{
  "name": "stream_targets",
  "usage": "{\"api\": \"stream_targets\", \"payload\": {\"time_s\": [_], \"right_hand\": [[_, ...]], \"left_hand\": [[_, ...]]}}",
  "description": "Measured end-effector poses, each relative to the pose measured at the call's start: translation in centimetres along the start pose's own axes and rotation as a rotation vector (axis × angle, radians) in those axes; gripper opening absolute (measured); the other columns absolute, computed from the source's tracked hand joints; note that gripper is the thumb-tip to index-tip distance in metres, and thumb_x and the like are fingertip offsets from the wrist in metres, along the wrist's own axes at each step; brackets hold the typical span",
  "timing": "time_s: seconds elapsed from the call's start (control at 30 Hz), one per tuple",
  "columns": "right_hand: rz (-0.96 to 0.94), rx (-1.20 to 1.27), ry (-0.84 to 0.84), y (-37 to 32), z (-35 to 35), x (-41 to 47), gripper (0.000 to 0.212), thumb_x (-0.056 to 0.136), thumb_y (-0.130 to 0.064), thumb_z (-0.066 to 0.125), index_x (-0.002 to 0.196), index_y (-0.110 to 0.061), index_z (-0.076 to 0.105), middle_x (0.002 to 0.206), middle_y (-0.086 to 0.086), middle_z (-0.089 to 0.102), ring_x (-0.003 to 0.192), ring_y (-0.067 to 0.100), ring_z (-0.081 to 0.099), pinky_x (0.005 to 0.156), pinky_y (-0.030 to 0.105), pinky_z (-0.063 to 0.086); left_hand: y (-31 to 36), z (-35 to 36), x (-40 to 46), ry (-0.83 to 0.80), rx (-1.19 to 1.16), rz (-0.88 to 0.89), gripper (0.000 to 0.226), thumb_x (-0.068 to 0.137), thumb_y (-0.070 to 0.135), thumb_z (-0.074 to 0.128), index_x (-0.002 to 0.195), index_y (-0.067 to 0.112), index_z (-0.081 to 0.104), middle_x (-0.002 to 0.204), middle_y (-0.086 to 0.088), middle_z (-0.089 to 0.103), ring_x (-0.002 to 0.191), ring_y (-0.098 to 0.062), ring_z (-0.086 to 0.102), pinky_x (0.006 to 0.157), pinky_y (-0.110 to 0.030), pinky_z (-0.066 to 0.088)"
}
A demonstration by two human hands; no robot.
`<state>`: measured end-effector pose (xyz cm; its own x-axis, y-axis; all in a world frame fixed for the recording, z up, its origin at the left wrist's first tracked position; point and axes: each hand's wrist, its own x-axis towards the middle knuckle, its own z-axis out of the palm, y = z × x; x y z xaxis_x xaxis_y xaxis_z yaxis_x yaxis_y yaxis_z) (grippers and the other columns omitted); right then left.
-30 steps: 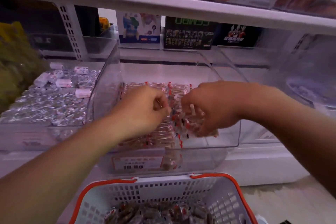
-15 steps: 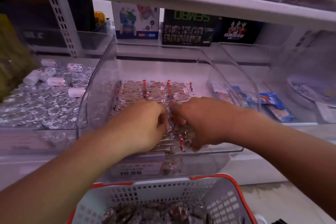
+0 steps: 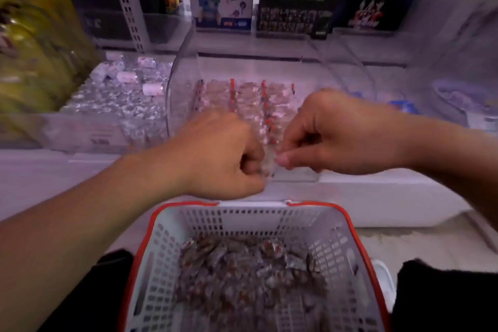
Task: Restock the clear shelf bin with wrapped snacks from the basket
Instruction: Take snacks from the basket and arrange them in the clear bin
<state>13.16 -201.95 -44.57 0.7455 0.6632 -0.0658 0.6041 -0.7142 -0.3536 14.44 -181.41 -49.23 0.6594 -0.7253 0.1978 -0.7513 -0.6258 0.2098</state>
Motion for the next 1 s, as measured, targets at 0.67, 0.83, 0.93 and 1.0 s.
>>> {"api": "stream_targets", "payload": {"time_s": [0.67,0.83,0.93,1.0], "right_hand": [[0.967,0.301,-0.465,8.4,42.3,-4.8,0.138,0.054,-0.065,0.084,0.156,-0.023,0.0,0.16,0.019,0.003,0.144,0.048,0.019,0.111,0.056,0.035],[1.141,0.355,-0.27,8.6,45.1,-2.8,0.133,0.048,-0.074,0.082,0.151,-0.025,0.014,0.155,0.019,0.002,0.137,0.053,0.028,0.107,0.056,0.04],[1.04,0.297,-0.205,8.5,46.1,-2.2,0.107,0.051,-0.067,0.085,0.137,-0.021,0.041,0.146,0.018,0.02,0.127,0.047,0.04,0.104,0.047,0.044],[0.92,0.404,-0.192,8.4,46.2,-1.6,0.072,0.061,-0.049,0.089,0.118,-0.017,0.058,0.137,0.015,0.037,0.116,0.031,0.051,0.093,0.028,0.049]], "left_hand": [[-2.6,34.6,-16.3,-0.614,-0.481,-1.361,0.113,0.08,0.061,0.07,0.158,0.014,0.003,0.163,-0.02,0.011,0.142,-0.042,0.03,0.112,-0.05,0.038],[-2.1,37.9,-16.1,-0.49,-0.287,-1.46,0.1,0.089,0.054,0.064,0.158,0.016,0.001,0.161,-0.018,0.006,0.14,-0.047,0.027,0.107,-0.051,0.037],[-1.7,39.1,-15.8,-0.366,-0.346,-1.463,0.072,0.095,0.036,0.063,0.152,0.014,0.025,0.154,-0.018,0.03,0.133,-0.042,0.04,0.105,-0.05,0.042],[-1.3,39.2,-15.5,-0.334,-0.4,-1.404,0.061,0.093,0.041,0.063,0.144,0.017,0.039,0.141,-0.016,0.048,0.125,-0.039,0.05,0.1,-0.049,0.046]]}}
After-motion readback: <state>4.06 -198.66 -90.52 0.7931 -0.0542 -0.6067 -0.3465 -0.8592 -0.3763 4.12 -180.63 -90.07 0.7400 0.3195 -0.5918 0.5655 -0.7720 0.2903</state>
